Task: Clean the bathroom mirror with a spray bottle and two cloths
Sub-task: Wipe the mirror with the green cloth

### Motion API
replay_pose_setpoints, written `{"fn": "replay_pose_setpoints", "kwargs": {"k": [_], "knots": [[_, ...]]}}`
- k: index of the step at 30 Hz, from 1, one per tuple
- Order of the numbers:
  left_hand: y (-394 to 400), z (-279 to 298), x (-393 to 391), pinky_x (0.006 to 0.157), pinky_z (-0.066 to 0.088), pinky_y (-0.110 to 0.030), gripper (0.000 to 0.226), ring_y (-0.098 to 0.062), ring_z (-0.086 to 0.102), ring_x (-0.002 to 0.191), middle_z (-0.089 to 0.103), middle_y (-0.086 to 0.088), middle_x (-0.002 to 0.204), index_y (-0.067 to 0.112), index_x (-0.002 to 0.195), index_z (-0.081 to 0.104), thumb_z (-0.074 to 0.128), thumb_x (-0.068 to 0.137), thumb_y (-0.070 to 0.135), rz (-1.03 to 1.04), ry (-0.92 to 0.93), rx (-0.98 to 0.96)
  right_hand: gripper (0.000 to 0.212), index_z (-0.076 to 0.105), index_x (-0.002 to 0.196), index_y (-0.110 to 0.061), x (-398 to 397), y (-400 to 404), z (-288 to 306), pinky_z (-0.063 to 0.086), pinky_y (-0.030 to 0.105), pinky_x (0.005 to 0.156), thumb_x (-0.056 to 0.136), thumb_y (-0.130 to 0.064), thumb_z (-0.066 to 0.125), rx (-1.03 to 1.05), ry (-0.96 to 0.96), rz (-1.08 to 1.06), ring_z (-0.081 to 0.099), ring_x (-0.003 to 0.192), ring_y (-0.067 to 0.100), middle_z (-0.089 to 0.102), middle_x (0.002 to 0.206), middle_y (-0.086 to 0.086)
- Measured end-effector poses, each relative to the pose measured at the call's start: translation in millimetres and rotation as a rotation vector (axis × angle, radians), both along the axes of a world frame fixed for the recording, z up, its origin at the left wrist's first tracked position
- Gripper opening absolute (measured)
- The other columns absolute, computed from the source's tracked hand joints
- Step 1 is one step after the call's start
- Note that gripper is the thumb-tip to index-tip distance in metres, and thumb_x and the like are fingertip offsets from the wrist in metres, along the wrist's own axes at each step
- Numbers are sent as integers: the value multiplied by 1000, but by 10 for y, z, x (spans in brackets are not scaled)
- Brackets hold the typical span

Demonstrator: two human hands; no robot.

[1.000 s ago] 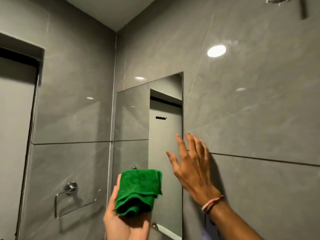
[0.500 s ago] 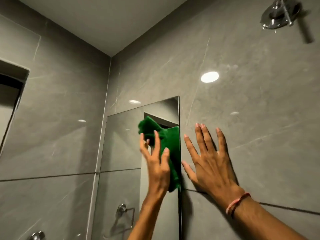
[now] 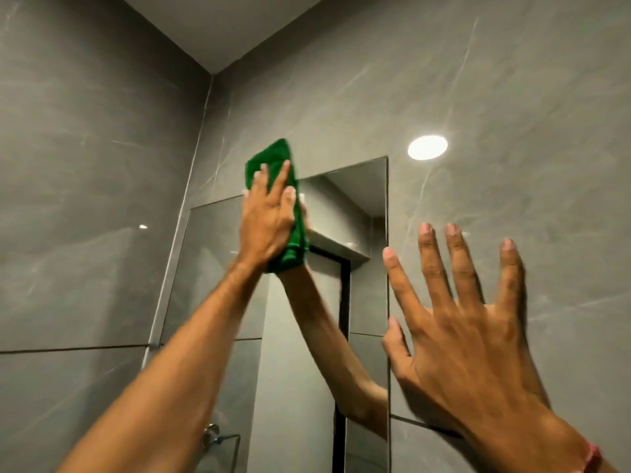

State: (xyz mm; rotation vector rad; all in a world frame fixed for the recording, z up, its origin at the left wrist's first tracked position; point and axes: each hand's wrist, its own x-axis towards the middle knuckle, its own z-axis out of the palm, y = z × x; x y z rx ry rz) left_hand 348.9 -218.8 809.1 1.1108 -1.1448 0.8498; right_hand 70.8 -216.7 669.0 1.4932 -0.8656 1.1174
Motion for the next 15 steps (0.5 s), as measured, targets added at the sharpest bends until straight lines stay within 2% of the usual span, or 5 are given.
{"fn": "replay_pose_setpoints", "kwargs": {"k": [4, 8, 11, 13, 15], "knots": [[-94, -403, 1181, 129, 6, -51, 54, -27, 8, 158, 9, -13, 170, 31, 158, 19, 24, 104, 35, 23, 316, 67, 89, 30, 162, -21, -12, -45, -23, 8, 79, 120, 84, -56, 54, -51, 6, 3, 23, 158, 48, 22, 170, 28], [-144, -1381, 1806, 128, 8, -45, 55, -27, 9, 158, 11, -13, 170, 30, 159, 16, 26, 105, 33, 3, 513, 105, 87, 23, 165, -24, -1, -60, -63, 6, 78, 120, 87, -59, 43, -27, -2, -7, 20, 159, 46, 18, 173, 24], [-96, -2345, 1799, 128, 10, -42, 53, -27, 13, 157, 14, -12, 170, 28, 159, 18, 29, 107, 32, -3, 652, 136, 83, 17, 166, -26, -9, -57, -124, 6, 79, 120, 91, -59, 33, -5, 8, -43, 16, 161, 45, 14, 174, 22], [-69, -2961, 1622, 129, 8, -41, 53, -28, 12, 158, 14, -15, 169, 21, 159, 19, 31, 108, 26, -14, 727, 139, 81, 16, 166, -27, -20, -61, -106, 6, 79, 120, 93, -58, 30, 9, -10, -42, 13, 161, 43, 13, 175, 21], [-18, -3612, 1325, 129, 7, -42, 53, -29, 11, 158, 14, -17, 169, 19, 159, 18, 32, 108, 23, -9, 878, 177, 79, 14, 167, -28, -24, -69, -67, 7, 80, 120, 94, -58, 25, 17, -1, -55, 10, 162, 43, 11, 175, 20]]}}
